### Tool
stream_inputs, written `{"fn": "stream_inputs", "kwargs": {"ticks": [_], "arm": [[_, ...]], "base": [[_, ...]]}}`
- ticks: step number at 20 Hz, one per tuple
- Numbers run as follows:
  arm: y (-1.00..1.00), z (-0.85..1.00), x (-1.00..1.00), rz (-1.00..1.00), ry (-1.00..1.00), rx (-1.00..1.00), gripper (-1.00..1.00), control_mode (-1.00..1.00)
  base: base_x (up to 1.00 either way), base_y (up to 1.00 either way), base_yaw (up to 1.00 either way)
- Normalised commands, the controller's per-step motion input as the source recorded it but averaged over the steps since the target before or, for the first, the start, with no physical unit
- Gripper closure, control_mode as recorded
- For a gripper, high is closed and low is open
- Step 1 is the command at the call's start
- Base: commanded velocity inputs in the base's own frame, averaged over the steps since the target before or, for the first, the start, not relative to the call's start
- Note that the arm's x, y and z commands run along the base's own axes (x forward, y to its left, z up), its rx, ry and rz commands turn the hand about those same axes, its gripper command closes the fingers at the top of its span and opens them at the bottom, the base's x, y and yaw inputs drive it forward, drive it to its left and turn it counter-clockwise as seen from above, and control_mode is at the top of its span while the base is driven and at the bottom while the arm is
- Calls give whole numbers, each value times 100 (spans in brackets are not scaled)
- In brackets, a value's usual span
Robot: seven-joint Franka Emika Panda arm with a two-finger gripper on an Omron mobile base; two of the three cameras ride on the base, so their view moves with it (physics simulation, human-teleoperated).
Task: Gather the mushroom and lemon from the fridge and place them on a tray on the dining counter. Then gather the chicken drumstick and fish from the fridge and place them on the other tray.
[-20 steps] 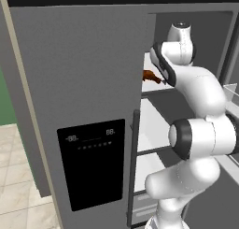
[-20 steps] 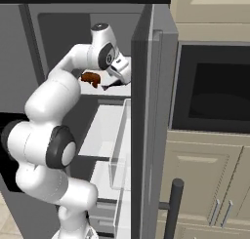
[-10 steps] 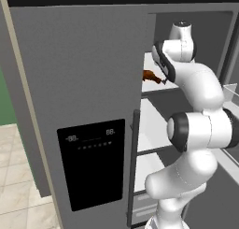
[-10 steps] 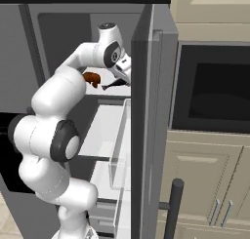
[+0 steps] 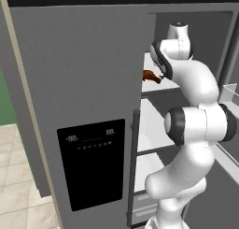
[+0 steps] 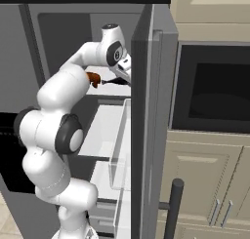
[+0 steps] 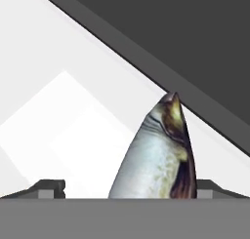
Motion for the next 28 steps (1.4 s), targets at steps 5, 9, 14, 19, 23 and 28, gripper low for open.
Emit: {"fn": "stream_inputs", "kwargs": {"ticks": [5, 9, 14, 19, 23, 28], "arm": [[0, -28, 1, -1, 0, 0, 100, -100], [0, -14, -33, 0, -4, 0, 100, -100], [0, -18, -74, -1, -12, 0, 100, -100], [0, -2, -100, 0, -14, 0, 100, -100], [3, 7, -100, 0, -7, 1, 100, -100], [25, 23, -100, 0, -4, 0, 100, -100]], "base": [[0, 0, 0], [0, 0, 0], [0, 0, 0], [0, 0, 0], [0, 0, 0], [0, 0, 0]]}}
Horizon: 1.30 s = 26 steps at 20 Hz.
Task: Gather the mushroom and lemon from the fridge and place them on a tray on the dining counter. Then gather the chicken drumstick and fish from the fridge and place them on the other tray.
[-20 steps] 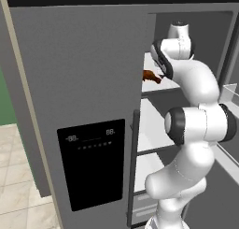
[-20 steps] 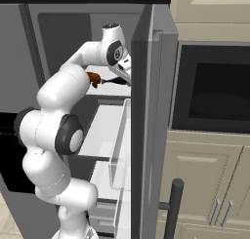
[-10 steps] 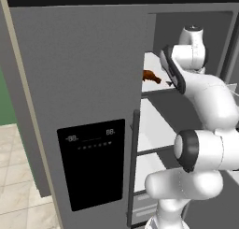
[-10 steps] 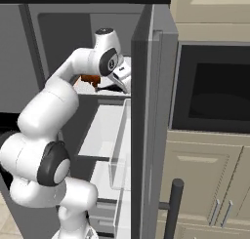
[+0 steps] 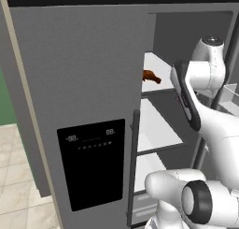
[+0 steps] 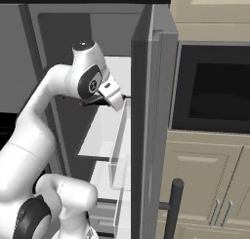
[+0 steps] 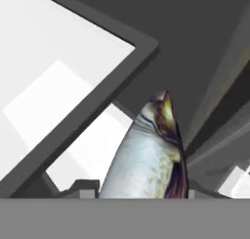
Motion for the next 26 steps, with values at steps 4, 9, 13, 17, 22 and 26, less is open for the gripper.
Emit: {"fn": "stream_inputs", "kwargs": {"ticks": [4, 9, 13, 17, 22, 26], "arm": [[37, 22, -97, 0, 0, 0, 100, -100], [32, 12, -95, 0, 0, 0, 100, -100], [18, 0, -100, 3, 0, 0, 100, -100], [19, 0, -96, 4, 0, -1, 100, -100], [17, -3, -36, 1, 1, -2, 100, -100], [0, 0, 0, 0, 0, 0, 100, -100]], "base": [[0, 0, 0], [0, 0, 0], [0, 0, 0], [0, 0, 0], [0, 0, 0], [0, 0, 0]]}}
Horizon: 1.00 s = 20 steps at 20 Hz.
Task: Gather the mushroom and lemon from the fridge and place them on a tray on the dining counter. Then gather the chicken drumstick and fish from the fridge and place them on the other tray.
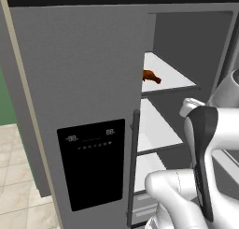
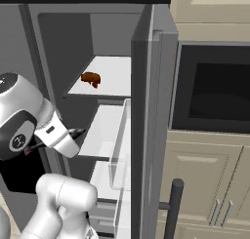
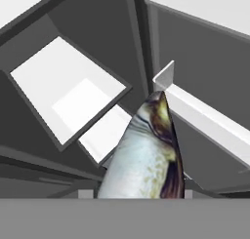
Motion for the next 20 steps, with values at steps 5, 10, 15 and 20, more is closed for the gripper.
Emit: {"fn": "stream_inputs", "kwargs": {"ticks": [5, 10, 15, 20], "arm": [[0, 0, -4, 0, -1, 0, 100, 100], [0, 0, 0, 0, 0, 0, 100, 100], [0, 0, 0, 0, 0, 0, 100, 100], [0, 0, 0, 0, 0, 0, 100, 100]], "base": [[-25, 14, 0], [-45, 75, -5], [-64, 57, -22], [-84, 14, -50]]}}
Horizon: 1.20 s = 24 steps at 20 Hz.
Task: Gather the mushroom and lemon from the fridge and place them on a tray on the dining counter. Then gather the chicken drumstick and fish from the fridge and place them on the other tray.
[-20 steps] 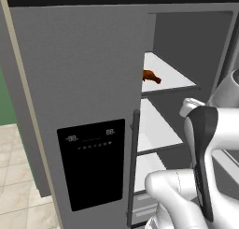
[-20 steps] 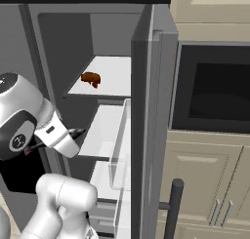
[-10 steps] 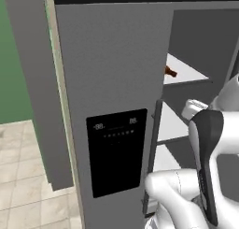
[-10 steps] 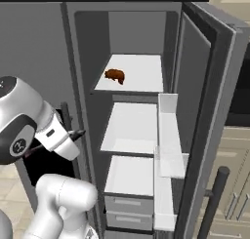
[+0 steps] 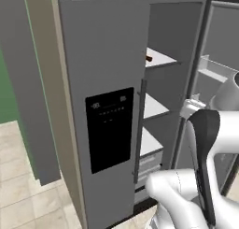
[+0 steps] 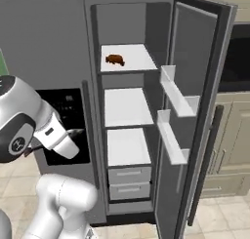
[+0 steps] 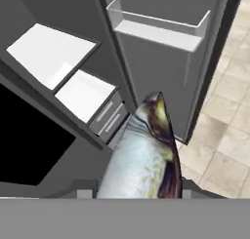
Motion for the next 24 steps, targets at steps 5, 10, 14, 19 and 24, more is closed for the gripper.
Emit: {"fn": "stream_inputs", "kwargs": {"ticks": [5, 10, 14, 19, 24], "arm": [[0, 0, 0, 0, 0, 0, 100, 100], [0, 0, 0, 0, 0, 0, 100, 100], [0, 0, 0, 0, 0, 0, 100, 100], [0, 0, 0, 0, 0, 0, 100, 100], [0, 0, 0, 0, 0, 0, 100, 100]], "base": [[-59, 4, -61], [-33, 0, -67], [-18, -2, -64], [-1, -31, -58], [1, -50, -54]]}}
